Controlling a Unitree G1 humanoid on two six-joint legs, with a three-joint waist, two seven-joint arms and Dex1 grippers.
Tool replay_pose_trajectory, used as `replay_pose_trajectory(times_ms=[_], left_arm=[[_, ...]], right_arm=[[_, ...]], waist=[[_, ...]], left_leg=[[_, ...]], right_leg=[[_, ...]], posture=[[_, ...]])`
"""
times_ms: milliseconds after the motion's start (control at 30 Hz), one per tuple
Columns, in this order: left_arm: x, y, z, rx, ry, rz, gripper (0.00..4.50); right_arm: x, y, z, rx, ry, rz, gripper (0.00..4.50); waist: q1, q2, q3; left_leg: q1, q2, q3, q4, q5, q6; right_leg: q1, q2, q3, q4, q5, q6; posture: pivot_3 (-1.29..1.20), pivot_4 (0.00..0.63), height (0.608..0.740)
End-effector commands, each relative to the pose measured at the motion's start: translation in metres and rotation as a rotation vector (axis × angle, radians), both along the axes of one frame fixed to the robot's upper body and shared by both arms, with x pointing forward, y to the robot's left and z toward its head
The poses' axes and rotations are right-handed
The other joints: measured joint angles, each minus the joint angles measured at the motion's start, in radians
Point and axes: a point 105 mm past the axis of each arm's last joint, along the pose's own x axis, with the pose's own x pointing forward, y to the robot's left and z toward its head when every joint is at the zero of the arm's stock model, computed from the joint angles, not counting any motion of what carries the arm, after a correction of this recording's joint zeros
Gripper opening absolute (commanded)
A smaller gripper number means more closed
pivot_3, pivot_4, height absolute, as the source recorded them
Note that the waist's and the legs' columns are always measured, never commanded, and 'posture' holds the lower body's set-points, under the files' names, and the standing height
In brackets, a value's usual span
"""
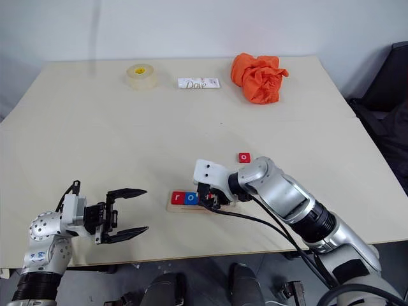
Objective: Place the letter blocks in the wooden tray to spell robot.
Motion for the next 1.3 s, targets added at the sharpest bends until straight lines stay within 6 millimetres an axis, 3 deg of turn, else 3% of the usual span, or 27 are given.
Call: replay_pose_trajectory(times_ms=[33,533,800,833,1067,1300], left_arm=[[-0.003,0.001,0.007,0.007,-0.041,0.003,4.50],[-0.003,0.003,0.008,0.011,-0.043,0.018,4.50],[0.000,0.003,0.009,0.014,-0.047,0.019,4.50],[0.000,0.003,0.009,0.014,-0.047,0.019,4.50],[0.004,0.002,0.010,0.011,-0.052,0.015,4.50],[0.006,0.004,0.009,0.015,-0.048,0.018,4.50]], right_arm=[[0.002,0.005,0.010,0.013,-0.052,0.028,1.47],[0.002,0.012,0.005,0.010,-0.045,0.047,1.47],[0.002,0.011,0.010,0.019,-0.060,0.043,4.28],[0.001,0.011,0.011,0.024,-0.060,0.044,4.48],[-0.004,0.014,0.033,0.168,-0.088,0.069,4.48],[0.007,-0.015,0.065,0.463,-0.062,-0.079,4.48]], waist=[[0.000,0.000,0.000],[-0.001,0.000,0.000],[-0.001,0.000,0.000],[-0.001,0.000,0.000],[0.001,0.000,0.000],[0.001,0.000,0.000]], left_leg=[[0.000,0.000,0.000,0.000,0.000,0.000],[0.000,0.000,0.000,0.000,0.000,0.000],[0.000,0.000,0.000,0.000,0.000,0.000],[0.000,0.000,0.000,0.000,0.000,0.000],[0.000,0.000,0.000,0.000,0.000,0.000],[0.000,0.000,0.000,0.000,0.000,0.000]], right_leg=[[0.000,0.000,0.000,0.000,0.000,0.000],[0.000,0.000,0.000,0.000,0.000,0.000],[0.000,0.000,0.000,0.000,0.000,0.000],[0.000,0.000,0.000,0.000,0.000,0.000],[0.000,0.000,0.000,0.000,0.000,0.000],[0.000,0.000,0.000,0.000,0.000,0.000]], posture=[[0.00,0.150,0.740],[0.00,0.150,0.740],[0.00,0.150,0.740],[0.00,0.150,0.740],[0.00,0.150,0.740],[0.00,0.150,0.740]])
